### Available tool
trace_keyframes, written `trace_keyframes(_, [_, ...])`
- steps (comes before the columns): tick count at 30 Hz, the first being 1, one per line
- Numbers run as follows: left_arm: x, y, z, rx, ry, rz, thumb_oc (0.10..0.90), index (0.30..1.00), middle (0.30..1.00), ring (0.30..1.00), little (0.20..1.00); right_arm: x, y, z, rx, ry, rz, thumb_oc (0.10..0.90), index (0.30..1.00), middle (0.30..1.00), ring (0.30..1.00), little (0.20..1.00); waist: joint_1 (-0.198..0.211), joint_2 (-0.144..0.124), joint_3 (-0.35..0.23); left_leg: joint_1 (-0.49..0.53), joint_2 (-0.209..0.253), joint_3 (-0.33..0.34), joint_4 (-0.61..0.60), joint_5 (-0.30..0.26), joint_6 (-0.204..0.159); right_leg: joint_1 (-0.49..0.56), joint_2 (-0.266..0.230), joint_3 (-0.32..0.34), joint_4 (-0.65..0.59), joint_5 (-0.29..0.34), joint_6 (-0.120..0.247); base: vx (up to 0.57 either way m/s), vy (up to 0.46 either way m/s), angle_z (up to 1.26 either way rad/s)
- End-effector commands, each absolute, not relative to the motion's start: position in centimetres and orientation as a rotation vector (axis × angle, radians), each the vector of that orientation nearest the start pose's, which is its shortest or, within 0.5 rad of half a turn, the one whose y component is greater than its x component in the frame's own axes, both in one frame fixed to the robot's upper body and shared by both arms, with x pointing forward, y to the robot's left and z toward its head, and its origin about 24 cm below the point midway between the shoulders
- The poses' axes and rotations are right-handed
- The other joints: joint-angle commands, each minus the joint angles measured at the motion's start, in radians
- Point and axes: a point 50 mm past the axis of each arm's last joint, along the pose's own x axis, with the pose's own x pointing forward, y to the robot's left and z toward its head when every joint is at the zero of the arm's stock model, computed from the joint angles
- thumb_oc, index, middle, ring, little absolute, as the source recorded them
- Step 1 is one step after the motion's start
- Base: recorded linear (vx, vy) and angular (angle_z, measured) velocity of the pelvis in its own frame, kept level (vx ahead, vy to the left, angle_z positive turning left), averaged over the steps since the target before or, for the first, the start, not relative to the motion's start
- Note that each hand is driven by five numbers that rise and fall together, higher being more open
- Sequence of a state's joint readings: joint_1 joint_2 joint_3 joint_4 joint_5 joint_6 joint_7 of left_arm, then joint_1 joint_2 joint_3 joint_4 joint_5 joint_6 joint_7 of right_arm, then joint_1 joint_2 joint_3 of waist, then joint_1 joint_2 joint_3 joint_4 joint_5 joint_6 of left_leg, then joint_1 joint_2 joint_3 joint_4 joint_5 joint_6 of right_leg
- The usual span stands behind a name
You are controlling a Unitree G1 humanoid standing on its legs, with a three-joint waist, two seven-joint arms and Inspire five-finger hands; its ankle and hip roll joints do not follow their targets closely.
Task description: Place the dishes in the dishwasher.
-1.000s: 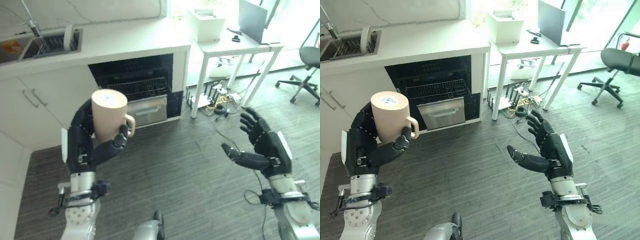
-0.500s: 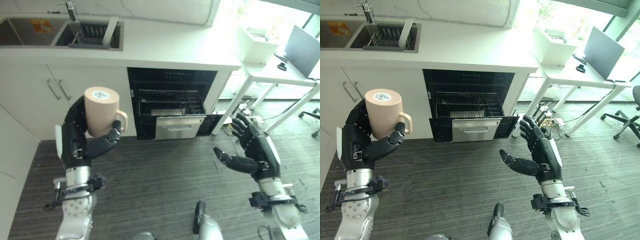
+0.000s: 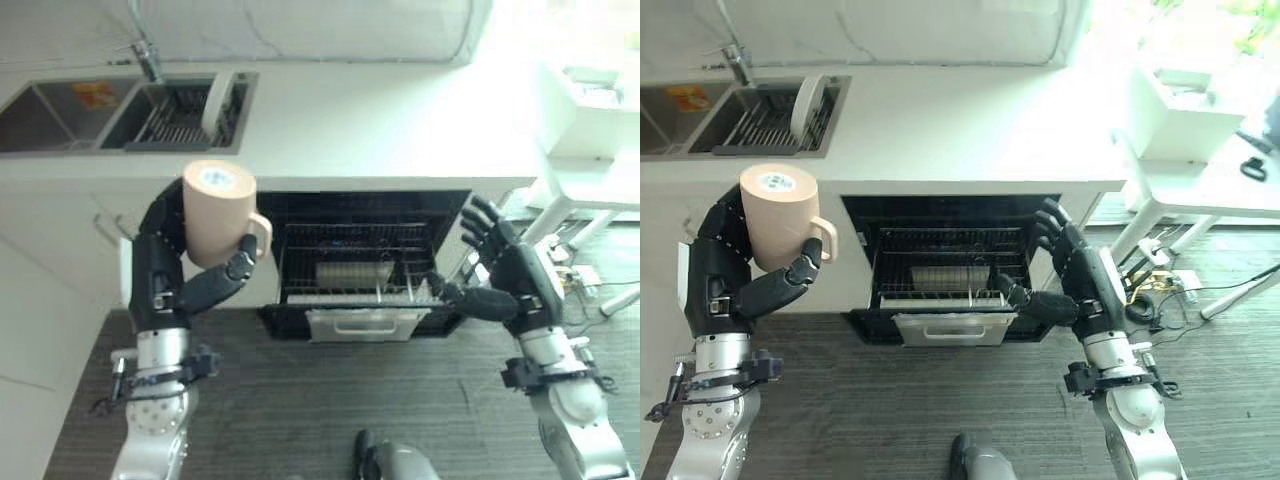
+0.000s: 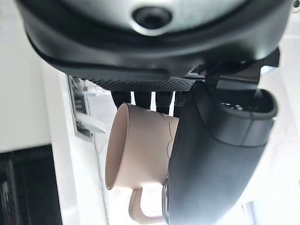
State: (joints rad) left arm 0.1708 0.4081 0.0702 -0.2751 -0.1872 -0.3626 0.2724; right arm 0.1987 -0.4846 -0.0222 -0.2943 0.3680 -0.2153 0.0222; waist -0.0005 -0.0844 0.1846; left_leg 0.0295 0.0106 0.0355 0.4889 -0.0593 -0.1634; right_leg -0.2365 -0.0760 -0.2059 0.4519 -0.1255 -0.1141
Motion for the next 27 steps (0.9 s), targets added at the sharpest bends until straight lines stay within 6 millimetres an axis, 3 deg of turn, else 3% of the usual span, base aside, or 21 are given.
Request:
trace_keyframes(1, [19.9, 22.2, 15.9, 0.178, -0.761, 0.176, 0.400, 0.300, 0.300, 0.300, 0.300, 20.8, -22.3, 14.7, -0.111, -0.539, 0.072, 0.800, 0.900, 0.900, 0.900, 0.900, 0.002, -0.008, -0.062, -0.188, 0.050, 0.066, 0.165, 0.026, 0.105, 0.082, -0.073, 0.020, -0.152, 0.006, 0.146, 0.12, -0.220, 0.01])
trace_keyframes(3, [19.8, 22.1, 15.6, 0.176, -0.760, 0.163, 0.400, 0.300, 0.300, 0.300, 0.300, 20.9, -22.1, 14.5, -0.103, -0.532, 0.059, 0.800, 0.900, 0.900, 0.900, 0.900, 0.008, 0.005, -0.054, -0.179, 0.019, 0.124, -0.007, -0.027, 0.134, 0.097, -0.057, 0.016, -0.152, -0.012, 0.163, 0.16, -0.072, 0.16])
trace_keyframes(5, [19.5, 22.4, 15.5, 0.180, -0.758, 0.167, 0.400, 0.300, 0.300, 0.300, 0.300, 21.0, -22.1, 14.3, -0.104, -0.524, 0.066, 0.800, 0.900, 0.900, 0.900, 0.900, 0.013, 0.019, -0.054, -0.133, -0.003, 0.150, -0.173, -0.024, 0.139, 0.102, -0.043, 0.029, -0.152, -0.021, 0.181, 0.15, 0.041, 0.20])
trace_keyframes(6, [19.4, 22.5, 15.5, 0.182, -0.757, 0.165, 0.400, 0.300, 0.300, 0.300, 0.300, 21.0, -22.1, 14.2, -0.105, -0.521, 0.067, 0.800, 0.900, 0.900, 0.900, 0.900, 0.014, 0.038, -0.052, -0.148, 0.003, 0.153, -0.189, -0.043, 0.137, 0.107, -0.025, 0.025, -0.152, -0.026, 0.188, 0.13, 0.045, -0.16])
trace_keyframes(7, [19.5, 22.4, 15.5, 0.181, -0.759, 0.156, 0.400, 0.300, 0.300, 0.300, 0.300, 20.9, -22.0, 14.1, -0.110, -0.517, 0.065, 0.800, 0.900, 0.900, 0.900, 0.900, 0.013, 0.060, -0.052, -0.184, 0.017, 0.156, -0.189, -0.062, 0.131, 0.114, -0.002, 0.018, -0.152, -0.035, 0.191, 0.10, 0.032, -0.28])
trace_keyframes(9, [19.9, 22.1, 15.7, 0.182, -0.767, 0.135, 0.400, 0.300, 0.300, 0.300, 0.300, 20.7, -22.0, 14.0, -0.116, -0.513, 0.047, 0.800, 0.900, 0.900, 0.900, 0.900, 0.013, 0.069, -0.056, -0.220, 0.027, 0.158, -0.189, -0.058, 0.124, 0.126, 0.015, 0.011, -0.152, -0.053, 0.186, 0.10, 0.042, -0.17])
trace_keyframes(15, [20.3, 21.6, 15.9, 0.188, -0.775, 0.147, 0.400, 0.300, 0.300, 0.300, 0.300, 20.1, -22.0, 14.3, -0.121, -0.517, 0.076, 0.800, 0.900, 0.900, 0.900, 0.900, 0.004, 0.075, -0.097, -0.209, 0.028, 0.119, -0.189, -0.105, 0.134, 0.131, 0.011, -0.010, -0.152, -0.077, 0.194, 0.10, 0.116, -0.19])
trace_keyframes(24, [20.2, 21.5, 16.1, 0.178, -0.791, 0.131, 0.400, 0.300, 0.300, 0.300, 0.300, 20.7, -21.4, 14.6, -0.136, -0.517, 0.093, 0.800, 0.900, 0.900, 0.900, 0.900, 0.022, 0.075, -0.092, -0.192, 0.010, 0.096, -0.189, -0.130, 0.165, 0.155, 0.009, -0.040, -0.152, -0.070, 0.197, 0.09, 0.147, 0.07])
trace_keyframes(27, [20.3, 21.3, 16.3, 0.195, -0.801, 0.088, 0.400, 0.300, 0.300, 0.300, 0.300, 20.8, -21.3, 14.5, -0.120, -0.510, 0.087, 0.800, 0.900, 0.900, 0.900, 0.900, 0.026, 0.082, -0.079, -0.185, 0.027, 0.096, -0.189, -0.134, 0.187, 0.187, 0.031, -0.093, -0.115, 0.041, 0.230, 0.04, 0.125, 0.23])
